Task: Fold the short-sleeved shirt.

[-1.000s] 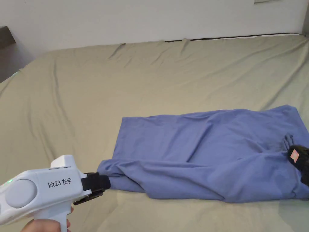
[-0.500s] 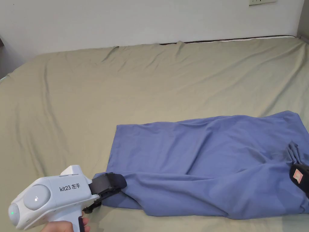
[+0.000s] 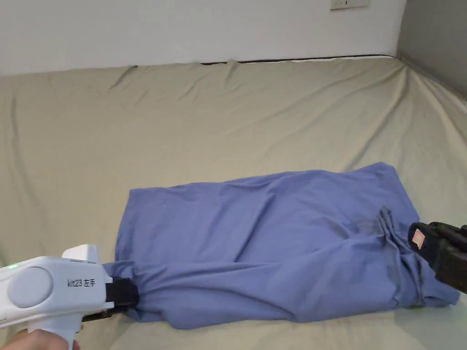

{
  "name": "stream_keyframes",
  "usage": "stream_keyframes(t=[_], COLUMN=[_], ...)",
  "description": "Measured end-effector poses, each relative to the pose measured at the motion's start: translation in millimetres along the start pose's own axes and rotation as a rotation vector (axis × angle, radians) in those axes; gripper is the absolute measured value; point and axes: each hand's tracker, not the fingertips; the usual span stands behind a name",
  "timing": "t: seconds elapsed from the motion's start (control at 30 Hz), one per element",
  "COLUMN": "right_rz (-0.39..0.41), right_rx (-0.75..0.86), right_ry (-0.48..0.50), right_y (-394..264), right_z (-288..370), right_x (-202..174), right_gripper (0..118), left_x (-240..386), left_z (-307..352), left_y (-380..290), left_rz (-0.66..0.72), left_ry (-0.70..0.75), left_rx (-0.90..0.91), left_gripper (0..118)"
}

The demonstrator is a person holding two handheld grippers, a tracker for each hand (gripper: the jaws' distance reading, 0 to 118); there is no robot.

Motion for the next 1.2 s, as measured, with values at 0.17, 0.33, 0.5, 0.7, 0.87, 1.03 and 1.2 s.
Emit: stream_keyframes(t=[0.17,0.33,0.5,0.7,0.87,1.03,1.2], right_rz=[0.064,0.086,0.0,-0.068,-0.108,-0.06,-0.098], right_rx=[-0.084,-0.29,-0.412,-0.339,-0.219,-0.161,-0.122], right_ry=[-0.124,-0.134,-0.115,-0.069,-0.027,-0.026,-0.042], right_y=[2,-25,-58,-55,-42,-33,-45], right_z=[-10,-60,-109,-89,-39,24,81], right_x=[28,46,61,57,48,23,14], right_gripper=[94,94,73,14,14,14,14], left_x=[11,32,21,-4,-3,-4,-9], left_z=[-7,-7,-3,22,51,87,119], left_y=[1,-6,0,-4,-15,-40,-79], left_rz=[-0.046,-0.182,-0.088,0.121,0.054,0.09,0.08], left_ry=[0.031,0.116,0.061,-0.217,-0.141,-0.235,-0.233], left_rx=[-0.006,0.008,0.002,0.089,0.114,0.175,0.194], left_gripper=[14,14,13,13,13,12,12])
